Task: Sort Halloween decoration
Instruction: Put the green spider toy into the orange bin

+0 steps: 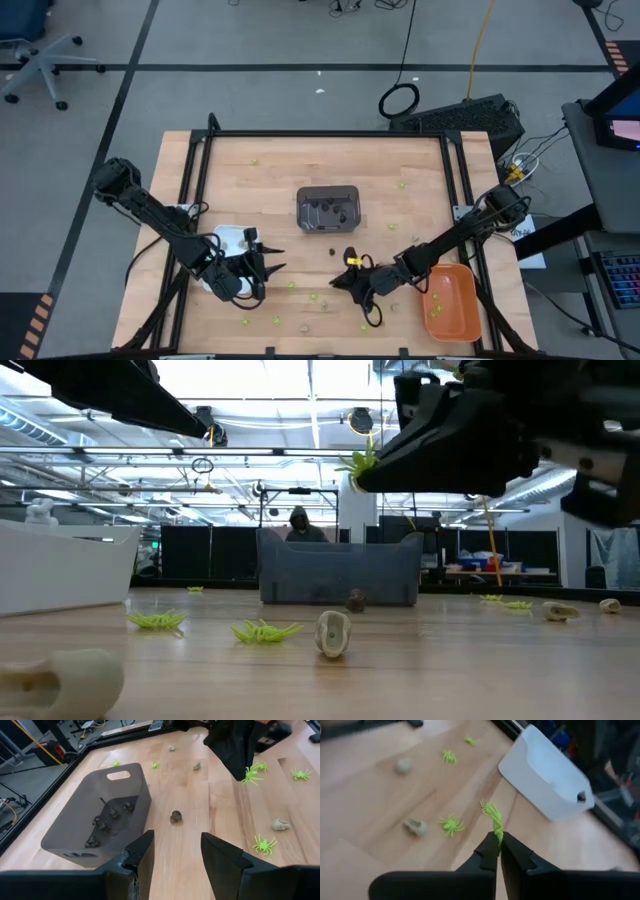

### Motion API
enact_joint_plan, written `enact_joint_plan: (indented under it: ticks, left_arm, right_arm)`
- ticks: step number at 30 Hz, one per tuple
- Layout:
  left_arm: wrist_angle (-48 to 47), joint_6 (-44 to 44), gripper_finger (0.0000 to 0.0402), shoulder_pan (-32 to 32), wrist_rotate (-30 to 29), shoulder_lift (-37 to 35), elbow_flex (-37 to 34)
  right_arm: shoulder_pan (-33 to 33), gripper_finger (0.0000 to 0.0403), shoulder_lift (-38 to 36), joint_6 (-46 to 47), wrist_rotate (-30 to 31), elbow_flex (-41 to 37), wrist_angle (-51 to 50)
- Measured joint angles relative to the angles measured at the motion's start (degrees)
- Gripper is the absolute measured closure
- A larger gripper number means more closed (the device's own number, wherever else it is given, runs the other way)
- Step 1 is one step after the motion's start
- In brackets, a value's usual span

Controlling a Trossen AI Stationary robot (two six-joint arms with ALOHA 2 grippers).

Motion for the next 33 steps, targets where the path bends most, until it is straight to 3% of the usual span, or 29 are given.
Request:
enact_joint_plan:
  ticks: [13,27,33]
  left_arm:
    - [0.0,0.0,0.0242,0.0,0.0,0.0,0.0]
    - [-0.1,0.0,0.0242,0.0,0.0,0.0,0.0]
    - [-0.1,0.0,0.0242,0.0,0.0,0.0,0.0]
  right_arm:
    - [0.0,0.0403,0.0,-21.8,0.0,0.0,0.0]
    - [0.0,0.0403,0.0,-21.9,-0.2,0.0,0.0]
    - [0.0,0.0403,0.0,-15.2,-0.2,0.1,0.0]
